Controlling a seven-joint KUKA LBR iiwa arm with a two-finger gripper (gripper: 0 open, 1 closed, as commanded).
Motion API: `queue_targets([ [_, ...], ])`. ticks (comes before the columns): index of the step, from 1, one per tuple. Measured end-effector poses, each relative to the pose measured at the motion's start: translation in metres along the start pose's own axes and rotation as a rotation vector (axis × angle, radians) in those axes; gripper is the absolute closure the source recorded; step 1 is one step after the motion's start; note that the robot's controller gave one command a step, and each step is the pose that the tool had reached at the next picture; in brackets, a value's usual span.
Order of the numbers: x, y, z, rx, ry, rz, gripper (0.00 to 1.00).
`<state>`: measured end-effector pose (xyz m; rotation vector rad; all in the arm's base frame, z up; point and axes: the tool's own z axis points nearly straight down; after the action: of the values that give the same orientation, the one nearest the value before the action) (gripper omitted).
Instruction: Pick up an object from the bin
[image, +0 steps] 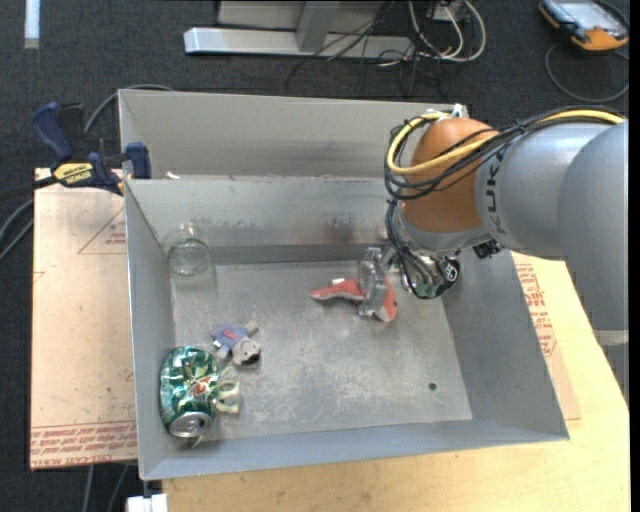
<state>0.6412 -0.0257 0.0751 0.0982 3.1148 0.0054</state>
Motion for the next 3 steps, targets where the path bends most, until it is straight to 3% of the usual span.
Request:
queue_targets([
  [1,0.0,-0.005,-0.009,0.0,0.002,0.02,1.0],
  [2,0.0,0.031,-0.055,-0.003,-0.007,-0.008,1.0],
  [3,0.004,0.034,-0.102,-0.002,-0.006,-0.004,1.0],
])
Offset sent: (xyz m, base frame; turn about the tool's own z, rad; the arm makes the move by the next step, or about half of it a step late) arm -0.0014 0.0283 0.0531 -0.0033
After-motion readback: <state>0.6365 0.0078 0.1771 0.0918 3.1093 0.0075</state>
